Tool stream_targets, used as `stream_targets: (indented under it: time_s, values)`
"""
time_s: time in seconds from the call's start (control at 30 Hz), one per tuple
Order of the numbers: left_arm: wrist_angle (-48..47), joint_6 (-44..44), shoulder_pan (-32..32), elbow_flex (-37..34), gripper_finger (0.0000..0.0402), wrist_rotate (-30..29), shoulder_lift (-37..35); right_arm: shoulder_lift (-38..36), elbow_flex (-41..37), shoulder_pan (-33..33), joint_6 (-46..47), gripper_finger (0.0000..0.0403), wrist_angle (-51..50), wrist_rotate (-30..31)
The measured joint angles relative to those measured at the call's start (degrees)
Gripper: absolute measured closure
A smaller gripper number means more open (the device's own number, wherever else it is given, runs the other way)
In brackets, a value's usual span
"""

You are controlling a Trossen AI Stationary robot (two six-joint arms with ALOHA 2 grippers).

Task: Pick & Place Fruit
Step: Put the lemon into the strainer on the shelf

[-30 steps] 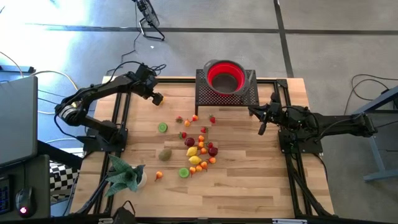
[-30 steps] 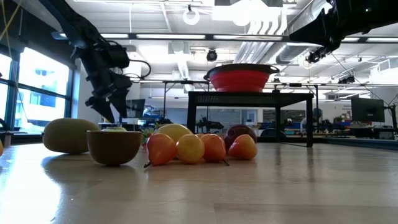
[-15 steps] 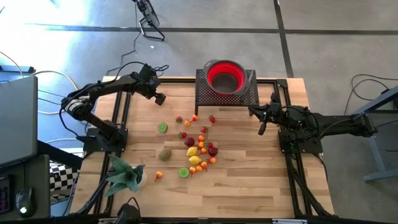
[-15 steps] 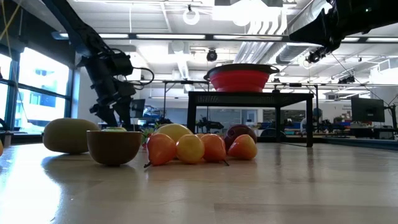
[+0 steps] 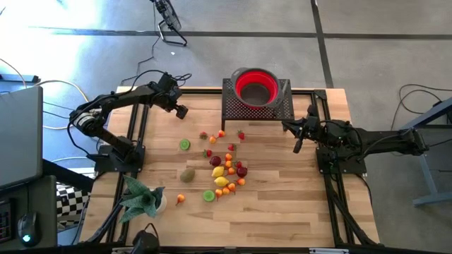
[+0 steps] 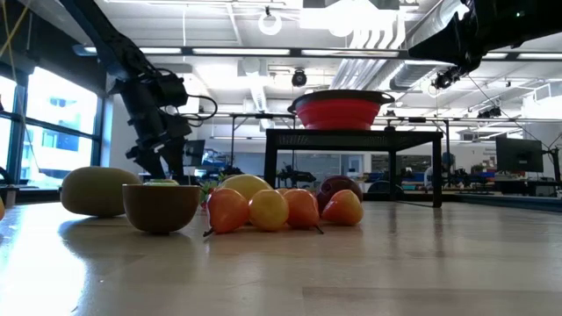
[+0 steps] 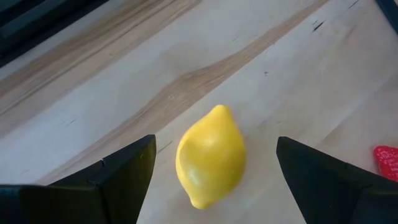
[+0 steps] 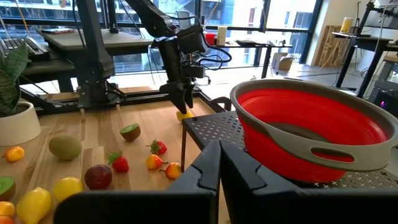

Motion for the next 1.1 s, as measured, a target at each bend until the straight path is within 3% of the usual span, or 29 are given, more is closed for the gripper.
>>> stream_targets:
  time_s: [0.37,0.93,1.1]
  values:
    - [-0.01,-2.16,0.0,0.0,0.0074,-2.96,0.0,0.01,0.0,0.0,0.02,0.04,-0.03,0.0]
    - [-0.07,-1.68,-2.73,0.0,0.0074,-2.77,0.0,0.01,0.0,-0.01,0.02,0.04,-0.31,-0.01]
    - [0.51,-0.82,-2.64,-0.43,0.0074,-5.79,0.0,0.0,0.0,-0.01,0.6,0.04,-1.15,-0.02]
